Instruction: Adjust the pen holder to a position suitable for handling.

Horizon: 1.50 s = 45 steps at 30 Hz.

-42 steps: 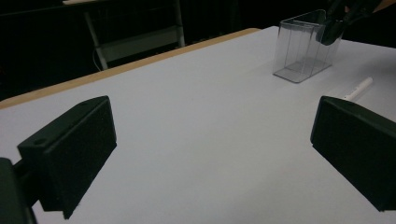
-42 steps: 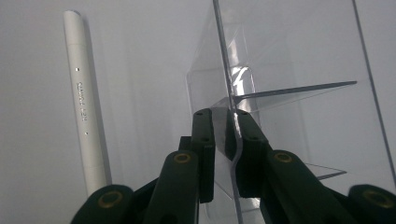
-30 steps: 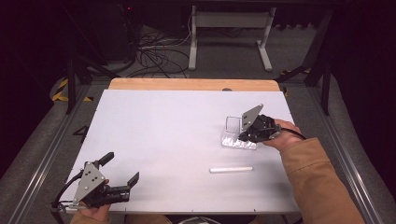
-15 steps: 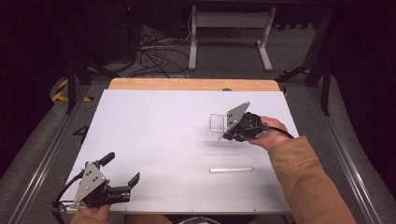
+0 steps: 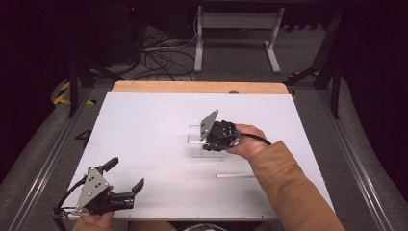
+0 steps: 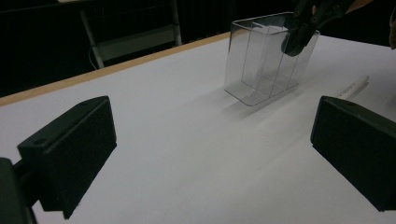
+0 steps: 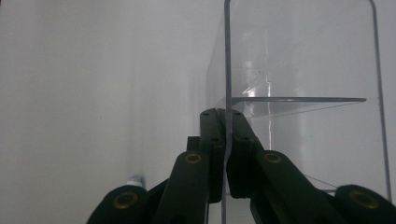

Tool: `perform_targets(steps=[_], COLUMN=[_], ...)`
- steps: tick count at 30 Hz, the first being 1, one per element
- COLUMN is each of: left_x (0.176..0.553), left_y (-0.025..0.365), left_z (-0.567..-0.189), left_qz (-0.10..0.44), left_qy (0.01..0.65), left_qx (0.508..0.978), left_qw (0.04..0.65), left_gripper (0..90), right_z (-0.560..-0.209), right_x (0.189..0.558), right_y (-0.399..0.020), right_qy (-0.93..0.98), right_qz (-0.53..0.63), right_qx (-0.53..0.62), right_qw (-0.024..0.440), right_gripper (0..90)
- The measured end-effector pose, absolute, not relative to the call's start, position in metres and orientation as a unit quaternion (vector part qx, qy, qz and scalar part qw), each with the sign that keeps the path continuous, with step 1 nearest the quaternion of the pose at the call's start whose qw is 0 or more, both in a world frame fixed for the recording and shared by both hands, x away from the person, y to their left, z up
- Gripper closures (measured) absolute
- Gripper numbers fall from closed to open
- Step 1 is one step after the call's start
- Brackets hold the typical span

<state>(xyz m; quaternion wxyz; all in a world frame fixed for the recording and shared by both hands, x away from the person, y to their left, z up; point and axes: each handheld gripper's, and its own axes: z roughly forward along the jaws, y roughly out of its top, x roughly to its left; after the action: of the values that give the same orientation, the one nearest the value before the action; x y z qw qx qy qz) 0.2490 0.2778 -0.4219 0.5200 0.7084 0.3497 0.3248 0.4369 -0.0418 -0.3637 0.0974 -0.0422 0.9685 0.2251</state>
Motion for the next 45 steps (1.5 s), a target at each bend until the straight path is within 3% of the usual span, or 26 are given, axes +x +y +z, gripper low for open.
perform_targets(steps=[12, 38, 41, 45], left_x=[0.249, 0.249, 0.249, 0.249], left_y=[0.277, 0.277, 0.277, 0.277], left_z=[-0.422, -0.422, -0.422, -0.423], left_qz=[0.324, 0.322, 0.323, 0.321], left_qy=[0.349, 0.348, 0.348, 0.349], left_qx=[0.709, 0.711, 0.71, 0.711], left_qw=[0.521, 0.52, 0.52, 0.52], left_gripper=[1.0, 1.0, 1.0, 1.0], right_z=[-0.373, -0.378, -0.377, -0.37], right_x=[0.44, 0.443, 0.442, 0.44], right_y=[-0.015, -0.01, -0.011, -0.017], right_qy=[0.975, 0.975, 0.975, 0.97], right_qz=[0.199, 0.199, 0.203, 0.226], right_qx=[-0.024, -0.034, -0.036, -0.028], right_qw=[0.094, 0.088, 0.087, 0.09], right_gripper=[87.2, 84.4, 81.7, 70.2])
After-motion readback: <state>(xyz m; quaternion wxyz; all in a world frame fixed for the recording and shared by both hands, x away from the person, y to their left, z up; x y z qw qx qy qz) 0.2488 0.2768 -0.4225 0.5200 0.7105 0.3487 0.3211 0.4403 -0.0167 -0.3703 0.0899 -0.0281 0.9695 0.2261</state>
